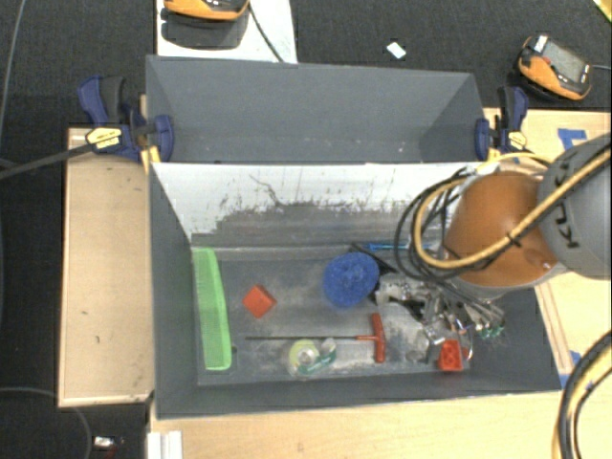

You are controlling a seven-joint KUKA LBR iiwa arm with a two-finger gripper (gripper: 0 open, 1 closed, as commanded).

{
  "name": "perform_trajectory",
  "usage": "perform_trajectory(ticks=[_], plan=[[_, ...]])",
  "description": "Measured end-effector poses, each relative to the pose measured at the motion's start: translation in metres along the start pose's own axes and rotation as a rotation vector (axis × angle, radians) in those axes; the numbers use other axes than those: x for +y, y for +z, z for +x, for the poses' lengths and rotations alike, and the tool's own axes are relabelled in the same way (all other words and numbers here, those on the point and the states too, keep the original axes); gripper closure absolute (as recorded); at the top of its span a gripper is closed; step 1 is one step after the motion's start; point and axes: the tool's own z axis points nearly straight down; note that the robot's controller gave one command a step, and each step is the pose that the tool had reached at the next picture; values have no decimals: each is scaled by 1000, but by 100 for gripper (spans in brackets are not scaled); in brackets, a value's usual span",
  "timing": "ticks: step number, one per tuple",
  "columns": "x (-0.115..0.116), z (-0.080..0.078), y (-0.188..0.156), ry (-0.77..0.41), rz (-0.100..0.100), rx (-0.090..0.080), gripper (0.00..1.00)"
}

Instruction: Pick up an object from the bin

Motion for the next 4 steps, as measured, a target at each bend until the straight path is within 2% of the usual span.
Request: perform_trajectory(ticks=[1, 2, 3, 4], plan=[[25, 0, 2, -133, -2, 4, 0], [63, 3, 2, -143, -8, 9, 0], [45, -3, 29, -350, 0, 3, 0], [31, 1, 31, -82, -5, 6, 100]])
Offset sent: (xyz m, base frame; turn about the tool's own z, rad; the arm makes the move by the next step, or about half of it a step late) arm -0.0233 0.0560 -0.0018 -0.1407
